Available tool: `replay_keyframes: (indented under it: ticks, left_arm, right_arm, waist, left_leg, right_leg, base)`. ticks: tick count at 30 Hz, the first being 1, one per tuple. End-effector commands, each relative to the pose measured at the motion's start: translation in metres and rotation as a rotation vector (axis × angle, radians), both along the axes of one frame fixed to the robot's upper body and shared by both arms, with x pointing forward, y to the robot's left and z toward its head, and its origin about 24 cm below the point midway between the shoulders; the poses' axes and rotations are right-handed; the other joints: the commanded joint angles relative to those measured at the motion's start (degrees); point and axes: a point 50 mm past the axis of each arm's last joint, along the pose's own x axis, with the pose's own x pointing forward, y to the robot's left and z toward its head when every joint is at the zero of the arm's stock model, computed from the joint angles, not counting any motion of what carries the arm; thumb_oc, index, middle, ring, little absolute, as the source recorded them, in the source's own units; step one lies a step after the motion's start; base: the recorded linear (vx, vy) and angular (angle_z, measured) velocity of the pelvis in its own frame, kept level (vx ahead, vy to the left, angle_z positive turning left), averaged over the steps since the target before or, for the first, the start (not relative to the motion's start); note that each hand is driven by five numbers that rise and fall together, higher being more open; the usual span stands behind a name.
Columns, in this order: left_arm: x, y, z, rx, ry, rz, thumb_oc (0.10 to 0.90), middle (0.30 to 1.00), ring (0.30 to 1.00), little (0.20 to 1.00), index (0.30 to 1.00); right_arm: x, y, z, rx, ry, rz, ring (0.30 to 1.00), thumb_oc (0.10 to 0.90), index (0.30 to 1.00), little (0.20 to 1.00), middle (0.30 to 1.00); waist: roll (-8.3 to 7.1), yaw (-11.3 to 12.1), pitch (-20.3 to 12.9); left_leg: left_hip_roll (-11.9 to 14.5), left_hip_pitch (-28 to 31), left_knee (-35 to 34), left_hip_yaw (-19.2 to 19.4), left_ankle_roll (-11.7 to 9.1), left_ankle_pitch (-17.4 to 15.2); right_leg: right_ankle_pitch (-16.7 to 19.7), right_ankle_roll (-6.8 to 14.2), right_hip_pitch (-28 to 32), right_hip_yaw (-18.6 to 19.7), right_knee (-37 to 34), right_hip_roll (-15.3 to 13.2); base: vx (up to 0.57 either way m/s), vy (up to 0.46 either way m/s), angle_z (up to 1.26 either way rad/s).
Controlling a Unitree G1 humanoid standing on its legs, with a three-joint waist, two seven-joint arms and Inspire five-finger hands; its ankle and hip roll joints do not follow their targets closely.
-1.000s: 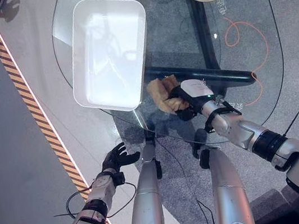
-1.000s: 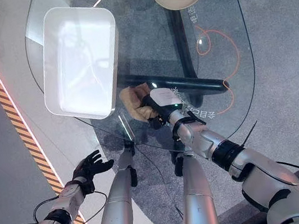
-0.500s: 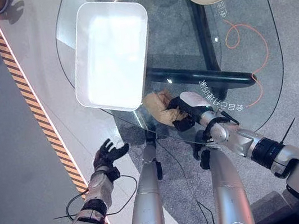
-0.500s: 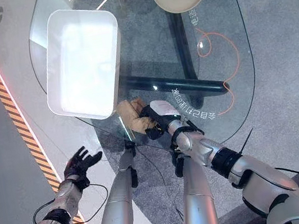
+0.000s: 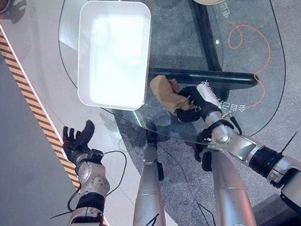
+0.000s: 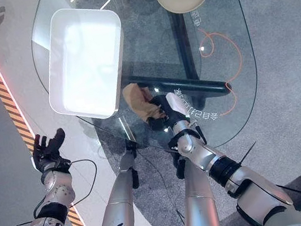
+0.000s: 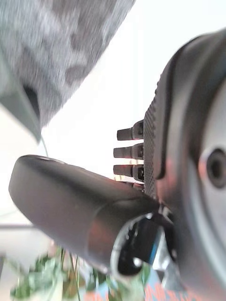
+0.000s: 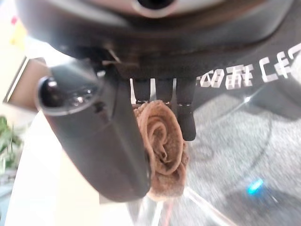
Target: Wipe the table with a cloth and put it in the basket.
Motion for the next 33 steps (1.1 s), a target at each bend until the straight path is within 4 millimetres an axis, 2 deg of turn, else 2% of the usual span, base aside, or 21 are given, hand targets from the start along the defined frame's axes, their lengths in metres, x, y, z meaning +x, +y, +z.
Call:
replay_keyframes:
  ticks: [1, 3, 4, 6, 14, 18, 25, 33]
  left_arm:
    - [-0.012, 0.046, 0.040, 0.093, -0.185, 0.212, 0.800, 0.900, 0.900, 0.900, 0.900]
    - [-0.013, 0.047, 0.048, 0.101, -0.224, 0.218, 0.800, 0.900, 0.900, 0.900, 0.900]
    - [-0.013, 0.049, 0.062, 0.114, -0.310, 0.214, 0.800, 0.900, 0.900, 0.900, 0.900]
    - [-0.013, 0.047, 0.074, 0.117, -0.374, 0.200, 0.800, 0.900, 0.900, 0.900, 0.900]
    - [-0.009, 0.020, 0.110, 0.154, -0.542, 0.116, 0.800, 0.900, 0.900, 0.900, 0.900]
    - [-0.008, 0.001, 0.130, 0.186, -0.642, 0.042, 0.800, 0.900, 0.900, 0.900, 0.900]
    - [-0.009, -0.021, 0.149, 0.263, -0.765, -0.160, 0.800, 0.900, 0.900, 0.900, 0.900]
    - [-0.005, -0.044, 0.160, 0.235, -0.852, -0.410, 0.800, 0.900, 0.900, 0.900, 0.900]
  right_arm:
    - [-0.009, 0.027, 0.068, 0.221, -0.327, 0.111, 0.300, 0.100, 0.300, 0.200, 0.300]
    - [-0.012, 0.026, 0.072, 0.230, -0.356, 0.110, 0.300, 0.100, 0.300, 0.200, 0.300]
    - [-0.017, 0.022, 0.082, 0.249, -0.412, 0.108, 0.300, 0.100, 0.300, 0.200, 0.300]
    - [-0.021, 0.020, 0.090, 0.260, -0.456, 0.111, 0.300, 0.100, 0.300, 0.200, 0.300]
    - [-0.031, 0.016, 0.106, 0.282, -0.567, 0.123, 0.300, 0.100, 0.300, 0.200, 0.300]
    - [-0.037, 0.017, 0.118, 0.283, -0.627, 0.141, 0.300, 0.100, 0.300, 0.200, 0.300]
    - [-0.045, 0.018, 0.130, 0.289, -0.692, 0.171, 0.300, 0.100, 0.300, 0.200, 0.300]
    - [-0.055, 0.021, 0.142, 0.281, -0.766, 0.227, 0.300, 0.100, 0.300, 0.200, 0.300]
  waist:
    - [-2.10, -0.19, -1.25]
    - [-2.10, -0.26, -1.25]
    - [-2.08, -0.42, -1.25]
    - [-2.06, -0.50, -1.25]
    - [-2.16, -0.57, -1.25]
    - [-2.17, -0.44, -1.25]
    - [-2.04, -0.66, -1.25]
    - [-1.87, -1.22, -1.25]
  left_leg:
    - [-4.22, 0.32, 7.91, 2.74, 3.44, -8.93]
    - [-4.21, 0.43, 7.75, 2.74, 3.48, -8.95]
    - [-4.11, 0.64, 7.60, 2.79, 3.51, -9.06]
    - [-4.15, 0.84, 7.46, 2.82, 3.53, -9.10]
    - [-4.28, 0.83, 7.61, 2.94, 3.62, -9.40]
    - [-4.34, 0.47, 7.12, 3.02, 3.75, -8.83]
    - [-4.45, 1.48, 6.90, 3.29, 3.69, -9.38]
    - [-4.41, 2.07, 6.85, 3.88, 3.65, -9.59]
  right_leg:
    - [7.03, 2.69, 1.65, 1.49, -11.00, 3.35]
    - [6.92, 2.64, 1.70, 1.55, -10.97, 3.43]
    - [6.67, 2.60, 1.96, 1.70, -10.97, 3.51]
    - [6.57, 2.64, 2.26, 1.81, -11.11, 3.59]
    - [6.41, 2.92, 2.64, 1.90, -11.27, 3.53]
    - [7.11, 3.01, 2.63, 1.81, -12.15, 3.67]
    - [6.77, 3.43, 3.75, 2.07, -12.32, 3.70]
    - [7.12, 3.77, 4.60, 2.31, -13.06, 3.46]
  base:
    - [0.00, 0.000, 0.00]
    - [0.00, 0.000, 0.00]
    - [0.00, 0.000, 0.00]
    - [0.00, 0.000, 0.00]
    - [0.00, -0.002, 0.00]
    - [-0.01, -0.015, 0.00]
    - [0.00, 0.000, 0.00]
    - [0.00, 0.000, 0.00]
